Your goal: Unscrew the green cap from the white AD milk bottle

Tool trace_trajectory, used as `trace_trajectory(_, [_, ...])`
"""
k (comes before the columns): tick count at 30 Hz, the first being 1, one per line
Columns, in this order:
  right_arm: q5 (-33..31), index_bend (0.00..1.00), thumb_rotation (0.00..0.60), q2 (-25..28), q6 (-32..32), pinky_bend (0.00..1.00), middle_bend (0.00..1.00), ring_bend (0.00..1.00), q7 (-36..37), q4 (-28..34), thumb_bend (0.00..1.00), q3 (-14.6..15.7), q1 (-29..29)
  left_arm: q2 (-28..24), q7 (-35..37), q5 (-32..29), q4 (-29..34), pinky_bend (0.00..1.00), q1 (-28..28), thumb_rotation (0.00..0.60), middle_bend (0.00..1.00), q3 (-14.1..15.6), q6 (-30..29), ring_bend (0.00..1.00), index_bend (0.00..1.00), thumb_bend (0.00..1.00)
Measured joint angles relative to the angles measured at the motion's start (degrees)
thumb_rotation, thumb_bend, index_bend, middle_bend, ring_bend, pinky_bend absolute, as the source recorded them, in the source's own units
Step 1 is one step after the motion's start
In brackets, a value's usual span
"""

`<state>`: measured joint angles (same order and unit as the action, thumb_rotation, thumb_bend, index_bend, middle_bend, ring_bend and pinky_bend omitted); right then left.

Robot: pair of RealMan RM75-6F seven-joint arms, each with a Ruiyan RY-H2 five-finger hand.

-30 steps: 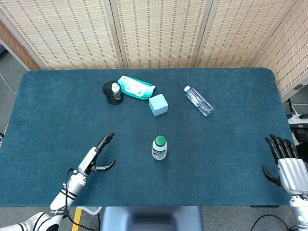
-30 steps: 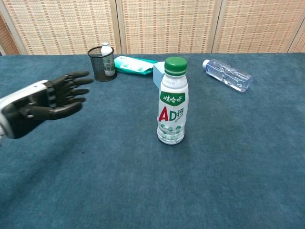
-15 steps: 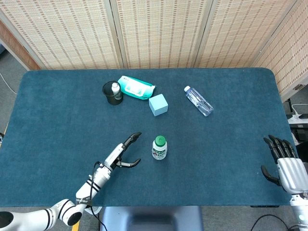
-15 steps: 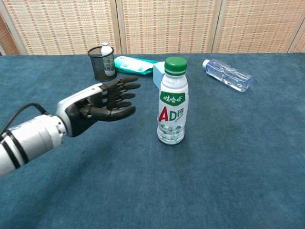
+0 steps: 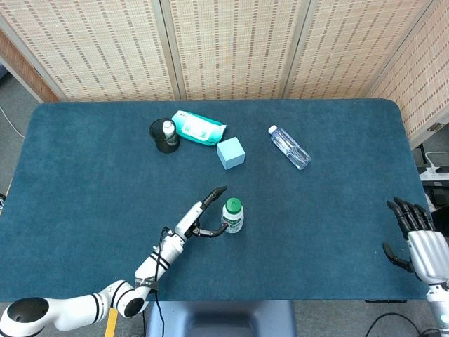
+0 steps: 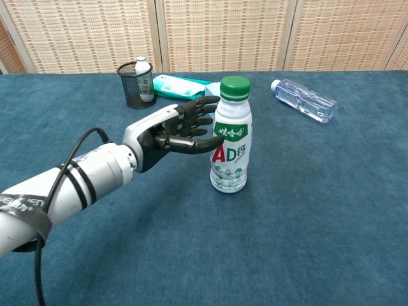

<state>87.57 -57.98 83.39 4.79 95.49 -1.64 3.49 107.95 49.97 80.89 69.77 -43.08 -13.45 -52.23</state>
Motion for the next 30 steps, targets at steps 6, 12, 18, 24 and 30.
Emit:
trace_trajectory(6, [-0.13,0.0,0.6,0.19,0.1,0.0,0.0,0.0,0.34,0.01,0.3,-0.08,-0.06,1.19,0.03,-0.48,-0.78,0.01,-1.3,0.6,0.0,-0.3,1.02,0.0,0.0,0.32])
trace_trajectory(12, [-0.46,0.0,0.6,0.26,0.08,0.0,0.0,0.0,0.53,-0.09,0.3,-0.26,-0.06,2.19,0.33,-0.8,-1.66,0.01,-2.48,0.6,0.0,-0.61,1.85,0.0,0.0,0.32])
trace_trajectory(18, [-0.63,0.0,0.6,0.42,-0.01,0.0,0.0,0.0,0.92,-0.13,0.3,-0.34,-0.04,3.51,0.44,-1.16,-2.9,0.01,-3.8,0.6,0.0,-1.18,2.55,0.0,0.0,0.32])
trace_trajectory(24, [-0.62,0.0,0.6,0.73,0.34,0.0,0.0,0.0,1.51,-0.11,0.3,-0.42,-0.22,4.99,-0.1,-1.72,-4.15,0.01,-4.78,0.6,0.0,-1.61,2.96,0.0,0.0,0.33])
trace_trajectory(30, [-0.64,0.0,0.6,0.88,0.46,0.0,0.0,0.0,1.79,-0.14,0.3,-0.48,-0.29,6.0,-1.27,-2.83,-5.23,0.0,-5.22,0.6,0.1,-1.95,3.55,0.0,0.08,0.34])
